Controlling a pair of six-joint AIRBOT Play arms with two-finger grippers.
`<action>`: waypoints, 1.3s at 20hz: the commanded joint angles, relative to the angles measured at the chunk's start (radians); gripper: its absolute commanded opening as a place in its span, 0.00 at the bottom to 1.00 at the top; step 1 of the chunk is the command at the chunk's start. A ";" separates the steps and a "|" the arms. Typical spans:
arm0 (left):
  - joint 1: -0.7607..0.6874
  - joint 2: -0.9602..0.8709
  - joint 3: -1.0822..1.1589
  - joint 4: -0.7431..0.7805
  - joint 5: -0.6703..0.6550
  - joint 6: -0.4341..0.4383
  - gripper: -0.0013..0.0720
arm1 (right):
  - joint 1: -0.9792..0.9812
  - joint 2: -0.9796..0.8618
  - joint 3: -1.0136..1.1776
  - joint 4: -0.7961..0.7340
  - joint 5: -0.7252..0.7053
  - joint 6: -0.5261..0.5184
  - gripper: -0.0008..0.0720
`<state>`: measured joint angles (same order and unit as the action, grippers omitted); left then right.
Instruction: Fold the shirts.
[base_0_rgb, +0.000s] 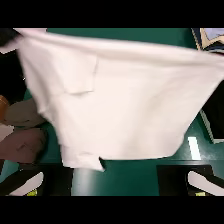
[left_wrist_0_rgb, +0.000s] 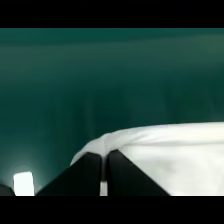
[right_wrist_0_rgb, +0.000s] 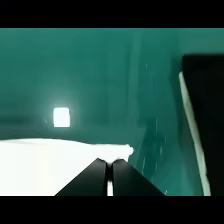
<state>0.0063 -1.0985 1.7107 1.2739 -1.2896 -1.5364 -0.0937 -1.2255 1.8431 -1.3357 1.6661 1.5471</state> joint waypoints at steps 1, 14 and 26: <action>0.001 -0.238 -0.117 -0.037 0.026 0.022 0.05 | 0.098 -0.227 -0.069 -0.080 -0.008 0.004 0.03; 0.003 -0.524 -0.093 -0.021 0.340 0.151 0.05 | 0.111 -0.563 0.134 -0.072 -0.281 -0.023 0.03; 0.003 -0.525 -0.358 -0.017 0.296 0.175 0.14 | 0.113 -0.393 -0.419 0.116 -0.450 -0.031 0.04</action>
<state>0.0090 -1.6234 1.3846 1.2583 -0.9829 -1.3575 0.0174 -1.6318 1.4952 -1.2865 1.2320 1.5188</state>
